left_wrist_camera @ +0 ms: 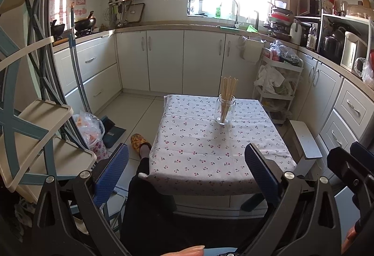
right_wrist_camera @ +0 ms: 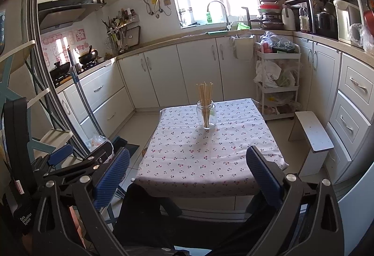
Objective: Organize utensils
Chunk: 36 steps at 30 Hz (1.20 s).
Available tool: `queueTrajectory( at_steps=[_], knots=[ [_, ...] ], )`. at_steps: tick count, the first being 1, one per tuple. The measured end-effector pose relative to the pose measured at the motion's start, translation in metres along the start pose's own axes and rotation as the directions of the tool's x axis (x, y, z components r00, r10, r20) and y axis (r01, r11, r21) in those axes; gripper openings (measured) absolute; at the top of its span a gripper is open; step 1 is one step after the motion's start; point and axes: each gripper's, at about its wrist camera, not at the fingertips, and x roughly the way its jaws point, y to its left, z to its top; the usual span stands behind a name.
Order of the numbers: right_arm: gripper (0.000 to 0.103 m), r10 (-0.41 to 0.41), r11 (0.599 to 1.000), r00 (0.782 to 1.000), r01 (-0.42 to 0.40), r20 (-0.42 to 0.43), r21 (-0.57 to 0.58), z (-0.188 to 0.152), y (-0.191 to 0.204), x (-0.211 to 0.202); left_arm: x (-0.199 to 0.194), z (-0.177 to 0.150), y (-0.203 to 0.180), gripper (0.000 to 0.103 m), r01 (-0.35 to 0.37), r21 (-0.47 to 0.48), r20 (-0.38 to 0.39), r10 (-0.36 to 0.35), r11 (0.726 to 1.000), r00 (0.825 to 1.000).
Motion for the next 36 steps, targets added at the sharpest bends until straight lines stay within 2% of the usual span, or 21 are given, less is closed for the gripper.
queueTrajectory(
  at_steps=[36],
  knots=[
    [0.096, 0.004, 1.000, 1.000, -0.004, -0.006, 0.001, -0.0021, 0.0015, -0.0003, 0.0040, -0.0068, 0.0009, 0.095, 0.005, -0.008, -0.015, -0.005, 1.000, 1.000]
  ],
)
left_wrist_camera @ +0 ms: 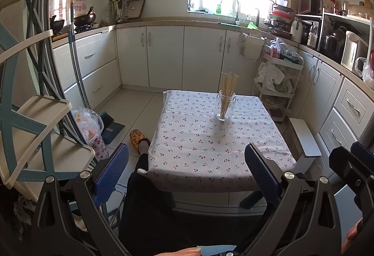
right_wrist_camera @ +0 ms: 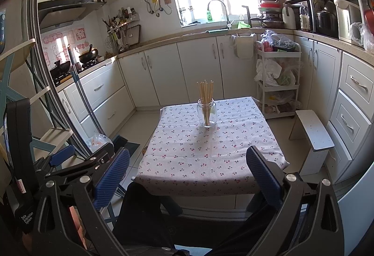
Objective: Organize utensils
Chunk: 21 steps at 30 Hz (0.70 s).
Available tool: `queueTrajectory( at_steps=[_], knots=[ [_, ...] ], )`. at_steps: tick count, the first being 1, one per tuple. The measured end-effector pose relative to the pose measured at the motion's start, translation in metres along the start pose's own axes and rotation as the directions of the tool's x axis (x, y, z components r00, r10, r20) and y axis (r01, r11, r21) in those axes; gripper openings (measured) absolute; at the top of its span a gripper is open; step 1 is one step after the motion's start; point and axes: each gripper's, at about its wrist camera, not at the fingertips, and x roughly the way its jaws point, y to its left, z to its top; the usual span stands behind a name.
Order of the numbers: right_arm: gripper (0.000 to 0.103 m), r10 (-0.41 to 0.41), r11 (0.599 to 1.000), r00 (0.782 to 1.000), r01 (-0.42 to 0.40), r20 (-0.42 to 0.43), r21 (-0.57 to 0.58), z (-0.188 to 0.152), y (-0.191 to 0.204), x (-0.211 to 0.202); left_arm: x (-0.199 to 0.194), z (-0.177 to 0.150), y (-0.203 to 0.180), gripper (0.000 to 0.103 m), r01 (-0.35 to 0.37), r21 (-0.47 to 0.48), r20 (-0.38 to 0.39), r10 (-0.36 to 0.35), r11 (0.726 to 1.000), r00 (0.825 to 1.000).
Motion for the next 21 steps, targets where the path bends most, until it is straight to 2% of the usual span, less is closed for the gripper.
queueTrajectory(
  at_steps=[11, 13, 16, 19, 21],
  knots=[
    [0.096, 0.000, 1.000, 1.000, 0.000, 0.000, 0.000, -0.001, 0.001, 0.000, 0.006, -0.010, 0.004, 0.095, 0.012, -0.010, -0.019, -0.012, 1.000, 1.000],
    [0.096, 0.001, 1.000, 1.000, -0.001, -0.001, 0.001, 0.000, 0.001, 0.000, 0.008, -0.011, 0.006, 0.095, 0.030, -0.023, -0.030, -0.031, 0.999, 0.999],
    [0.096, 0.002, 1.000, 1.000, -0.002, -0.003, 0.001, -0.002, 0.001, 0.001, 0.007, -0.015, 0.016, 0.095, 0.093, -0.070, -0.015, -0.095, 0.993, 0.995],
    [0.096, 0.002, 1.000, 1.000, -0.002, 0.002, -0.001, -0.002, 0.002, 0.001, 0.011, -0.015, 0.017, 0.095, 0.075, -0.067, -0.031, -0.077, 0.995, 0.997],
    [0.096, 0.001, 1.000, 1.000, -0.001, 0.003, -0.004, -0.003, 0.002, 0.002, 0.009, -0.018, 0.009, 0.095, 0.066, -0.028, -0.030, -0.067, 0.997, 0.997]
  ],
)
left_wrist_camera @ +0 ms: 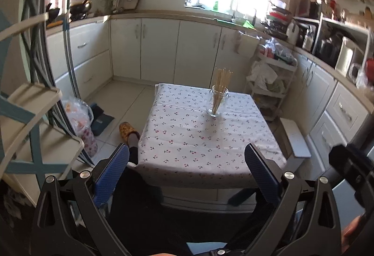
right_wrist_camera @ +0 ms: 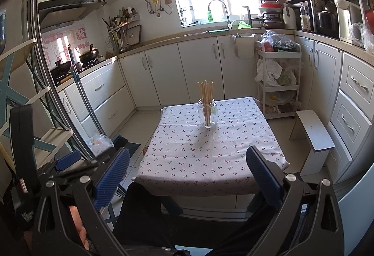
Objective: Organize utensils
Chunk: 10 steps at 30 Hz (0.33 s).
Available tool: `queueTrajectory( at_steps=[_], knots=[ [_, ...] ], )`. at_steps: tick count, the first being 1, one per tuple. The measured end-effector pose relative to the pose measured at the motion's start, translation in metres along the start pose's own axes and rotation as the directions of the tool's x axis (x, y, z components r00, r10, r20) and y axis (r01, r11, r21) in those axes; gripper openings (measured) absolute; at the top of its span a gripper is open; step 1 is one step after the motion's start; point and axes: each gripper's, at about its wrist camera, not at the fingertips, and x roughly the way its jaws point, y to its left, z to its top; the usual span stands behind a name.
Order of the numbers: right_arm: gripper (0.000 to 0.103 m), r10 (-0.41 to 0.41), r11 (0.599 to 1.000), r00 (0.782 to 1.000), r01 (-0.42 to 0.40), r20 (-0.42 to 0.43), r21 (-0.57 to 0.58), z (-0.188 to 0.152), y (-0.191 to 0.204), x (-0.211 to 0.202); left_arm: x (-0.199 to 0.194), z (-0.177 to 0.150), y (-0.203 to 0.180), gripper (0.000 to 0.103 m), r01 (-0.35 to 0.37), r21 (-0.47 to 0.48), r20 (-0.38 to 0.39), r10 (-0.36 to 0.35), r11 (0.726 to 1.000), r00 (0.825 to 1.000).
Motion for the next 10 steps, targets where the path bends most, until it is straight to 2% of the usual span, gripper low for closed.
queueTrajectory(
  at_steps=[10],
  knots=[
    [0.096, -0.007, 1.000, 1.000, 0.007, 0.015, -0.005, 0.001, -0.001, -0.003, -0.010, 0.010, -0.009, 0.095, -0.018, 0.017, 0.036, 0.017, 1.000, 0.999]
  ],
)
